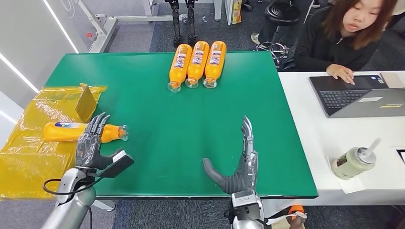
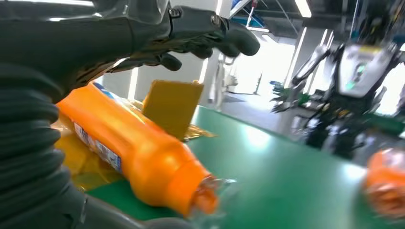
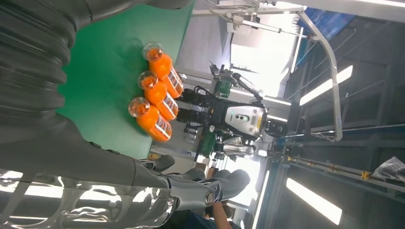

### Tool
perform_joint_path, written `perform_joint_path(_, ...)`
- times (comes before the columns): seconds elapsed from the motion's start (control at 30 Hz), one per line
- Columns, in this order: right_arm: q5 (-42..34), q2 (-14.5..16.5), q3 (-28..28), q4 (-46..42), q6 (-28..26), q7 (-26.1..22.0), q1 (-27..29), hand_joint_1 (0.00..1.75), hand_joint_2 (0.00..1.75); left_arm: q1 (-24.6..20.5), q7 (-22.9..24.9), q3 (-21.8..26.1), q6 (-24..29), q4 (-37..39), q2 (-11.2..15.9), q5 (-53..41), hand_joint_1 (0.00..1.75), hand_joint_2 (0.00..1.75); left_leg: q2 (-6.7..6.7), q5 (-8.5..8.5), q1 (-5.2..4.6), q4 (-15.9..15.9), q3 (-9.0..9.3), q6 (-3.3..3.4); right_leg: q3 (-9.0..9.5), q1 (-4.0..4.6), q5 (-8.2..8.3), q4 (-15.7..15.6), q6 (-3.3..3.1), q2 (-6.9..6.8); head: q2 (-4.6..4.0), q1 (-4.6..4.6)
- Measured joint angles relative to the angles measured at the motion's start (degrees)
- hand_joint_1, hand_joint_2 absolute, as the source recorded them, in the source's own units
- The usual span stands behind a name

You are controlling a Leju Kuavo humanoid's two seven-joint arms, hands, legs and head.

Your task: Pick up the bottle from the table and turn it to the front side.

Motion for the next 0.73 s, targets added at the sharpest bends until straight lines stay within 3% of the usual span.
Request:
perform_joint_path(0.13,-0.1,0.0,-0.3,0.0,0.0,0.0,0.2,0.0,1.75,6.1,-6.6,-1.2,-5.0,-13.0,-1.8,15.4,0.0,1.75,-0.04,-0.03,-0.02,0.0,-0.03,0.0,-0.01,-0.01,-0.02,0.0,0.02,-0.04,0.0,-0.01)
perform_joint_path(0.33,-0.3,0.0,-0.3,0.1,0.0,0.0,0.2,0.0,1.75,11.7,-12.9,-6.1,-12.7,-26.2,-7.8,32.0,0.0,1.75,-0.05,-0.03,-0.04,0.0,-0.05,0.01,0.02,-0.03,-0.01,0.0,0.04,-0.06,0.0,-0.01)
perform_joint_path(0.57,0.2,0.0,-0.4,0.1,0.0,0.0,0.3,0.0,1.75,13.4,-15.4,-10.6,-15.5,-33.8,-13.8,43.1,0.0,1.75,-0.06,-0.02,-0.03,0.0,-0.03,0.02,0.03,-0.02,0.02,0.0,0.02,-0.07,0.0,-0.01)
perform_joint_path(0.73,1.3,0.0,-0.4,-0.4,0.0,0.0,0.3,0.0,1.75,13.4,-15.5,-13.8,-16.6,-36.7,-15.6,48.6,0.0,1.75,-0.05,-0.02,-0.02,0.0,-0.02,0.01,0.02,-0.01,0.02,0.0,0.01,-0.07,0.0,-0.02)
